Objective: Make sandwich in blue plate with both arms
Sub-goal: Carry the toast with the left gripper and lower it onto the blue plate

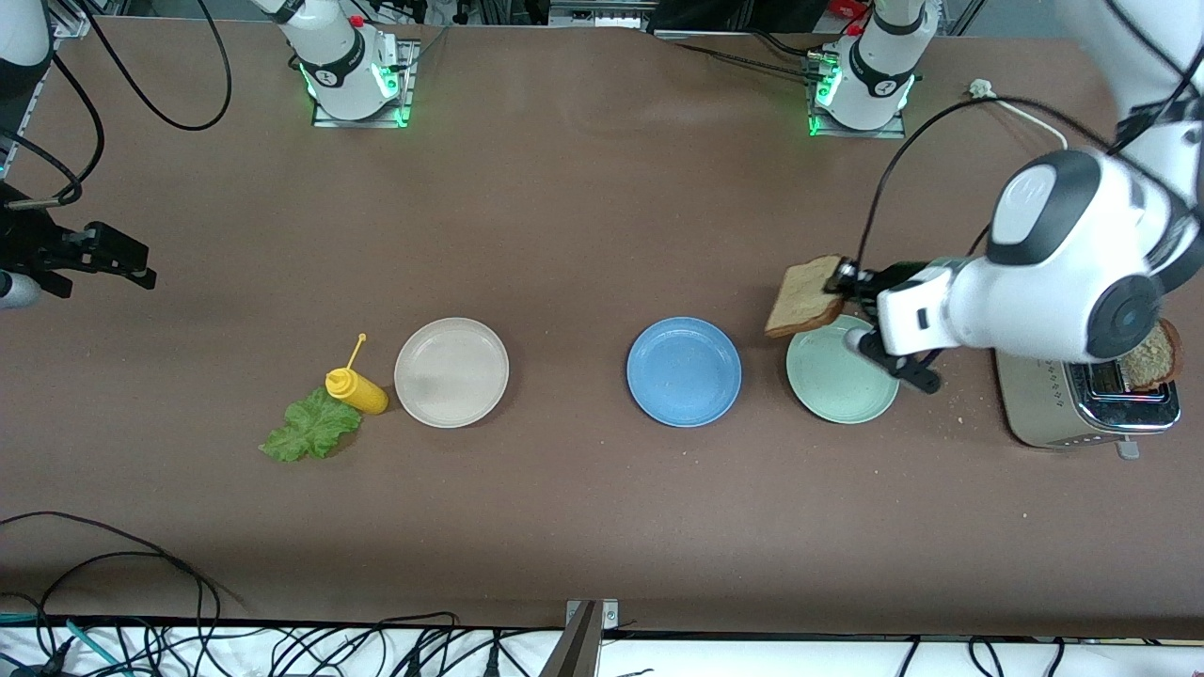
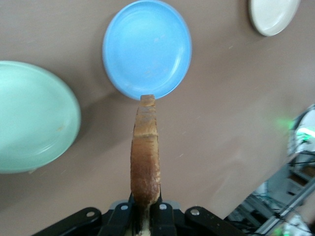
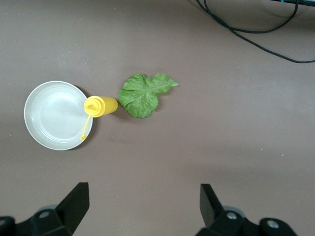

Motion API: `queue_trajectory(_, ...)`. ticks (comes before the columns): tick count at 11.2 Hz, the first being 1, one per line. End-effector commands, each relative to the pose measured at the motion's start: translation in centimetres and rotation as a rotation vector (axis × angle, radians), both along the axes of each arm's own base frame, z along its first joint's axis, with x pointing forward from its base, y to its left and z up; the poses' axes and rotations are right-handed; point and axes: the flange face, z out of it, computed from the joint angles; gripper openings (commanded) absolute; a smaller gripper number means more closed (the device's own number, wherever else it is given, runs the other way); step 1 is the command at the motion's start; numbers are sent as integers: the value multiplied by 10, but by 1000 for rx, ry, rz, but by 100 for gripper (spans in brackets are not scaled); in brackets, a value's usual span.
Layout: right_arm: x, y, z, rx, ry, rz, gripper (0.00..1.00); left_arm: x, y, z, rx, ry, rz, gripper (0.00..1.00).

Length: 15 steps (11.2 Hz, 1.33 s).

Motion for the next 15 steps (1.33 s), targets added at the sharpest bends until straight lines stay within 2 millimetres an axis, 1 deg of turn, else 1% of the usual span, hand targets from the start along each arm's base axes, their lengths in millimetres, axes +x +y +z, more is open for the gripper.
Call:
queue_trajectory(1,2,1,5,10,-9,-2,100,20,-54,-59,-185,21,57,0)
queue_trajectory(3,2,0,5,8,-9,3,100,29,-79,-104,-266,3,78,0)
queue_trajectory(4,2,0,5,8,-9,3,100,34,-84,-121,-293,-12,106,0)
queue_trajectory(5,2,-2,4,8,-4,-3,100,32,-96,-138,-333,16,138,0)
queue_trajectory(8,2,0,4,10,-1,-8,100,31,-97,-179,-334,45,177,0)
queue_trajectory(9,1,1,5,12,-4,-6,100,31,-95,-197,-327,53,196,0)
queue_trajectory(10,1,3,5,14,-4,-4,100,33,-94,-212,-317,45,213,0)
queue_trajectory(11,1,7,6,13,-6,3,100,32,-94,-224,-309,43,226,0)
queue_trajectory(13,1,6,6,13,-6,1,100,23,-98,-245,-296,57,238,0)
queue_trajectory(15,1,6,6,13,-6,1,100,10,-109,-253,-300,91,233,0)
